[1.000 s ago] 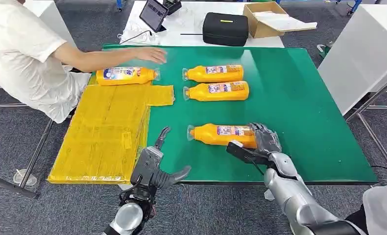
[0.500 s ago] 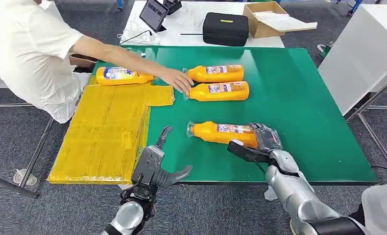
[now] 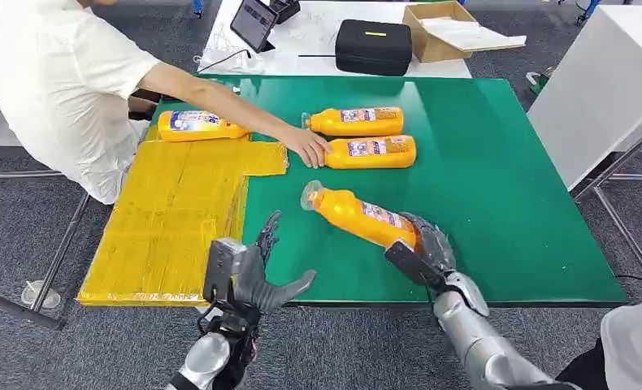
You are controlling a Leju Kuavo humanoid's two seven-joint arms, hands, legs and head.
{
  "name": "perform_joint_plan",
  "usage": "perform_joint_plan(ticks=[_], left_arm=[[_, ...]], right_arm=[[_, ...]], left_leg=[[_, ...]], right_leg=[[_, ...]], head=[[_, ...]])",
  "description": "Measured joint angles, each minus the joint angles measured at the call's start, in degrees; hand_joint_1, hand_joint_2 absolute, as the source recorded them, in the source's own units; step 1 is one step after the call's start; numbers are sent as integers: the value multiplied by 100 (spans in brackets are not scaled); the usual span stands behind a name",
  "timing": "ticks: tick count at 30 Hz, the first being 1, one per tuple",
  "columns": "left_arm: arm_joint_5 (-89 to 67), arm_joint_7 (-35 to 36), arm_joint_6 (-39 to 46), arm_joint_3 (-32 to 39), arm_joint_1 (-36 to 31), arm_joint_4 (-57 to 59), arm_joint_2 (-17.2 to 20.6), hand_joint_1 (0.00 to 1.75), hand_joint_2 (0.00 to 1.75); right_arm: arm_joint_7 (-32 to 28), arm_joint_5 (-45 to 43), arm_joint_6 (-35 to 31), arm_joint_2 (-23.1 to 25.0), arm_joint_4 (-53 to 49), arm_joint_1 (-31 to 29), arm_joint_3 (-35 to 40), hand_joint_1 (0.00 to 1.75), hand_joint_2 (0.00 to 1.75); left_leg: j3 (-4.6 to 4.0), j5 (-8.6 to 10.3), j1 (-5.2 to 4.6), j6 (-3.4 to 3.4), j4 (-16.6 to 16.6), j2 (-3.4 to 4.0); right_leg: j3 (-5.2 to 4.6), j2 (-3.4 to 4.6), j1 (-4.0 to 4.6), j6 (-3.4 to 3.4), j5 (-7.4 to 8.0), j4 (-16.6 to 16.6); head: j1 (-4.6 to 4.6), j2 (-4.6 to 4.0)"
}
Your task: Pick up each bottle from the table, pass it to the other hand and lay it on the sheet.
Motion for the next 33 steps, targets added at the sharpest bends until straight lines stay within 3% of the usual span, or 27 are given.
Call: perform_joint_plan(ticks=[5, 14, 25, 33], left_arm=[[975, -70, -478, 177, 299, -17, 22, 0, 175], [1251, -68, -658, 269, 438, -17, 70, 0, 175], [814, -94, -688, 227, 213, -20, 68, 0, 175], [447, -212, -479, 223, 62, -20, 61, 0, 175]], right_arm=[[-240, -1202, 260, 303, -892, 577, -264, 175, 175], [-218, -1516, 404, 551, -1864, 1045, -190, 175, 175], [-50, -1507, 774, 1132, -1967, 1132, 869, 175, 175], [-50, -1339, 424, 1357, -1975, 1131, 1720, 175, 175]], left_leg=[[-41, 5, 1, -1, 0, -15], [-75, 4, -1, -1, 0, -16], [-81, 9, 6, -7, 0, -14], [-85, 9, 2, -5, 0, -15]], right_leg=[[-32, -4, 0, 0, -2, 2], [-65, -4, -3, 0, -2, 2], [-75, -4, 3, -3, -3, 6], [-81, -4, -1, -2, -1, 5]], head=[[2, 0], [2, 2], [4, 0], [2, 0]])
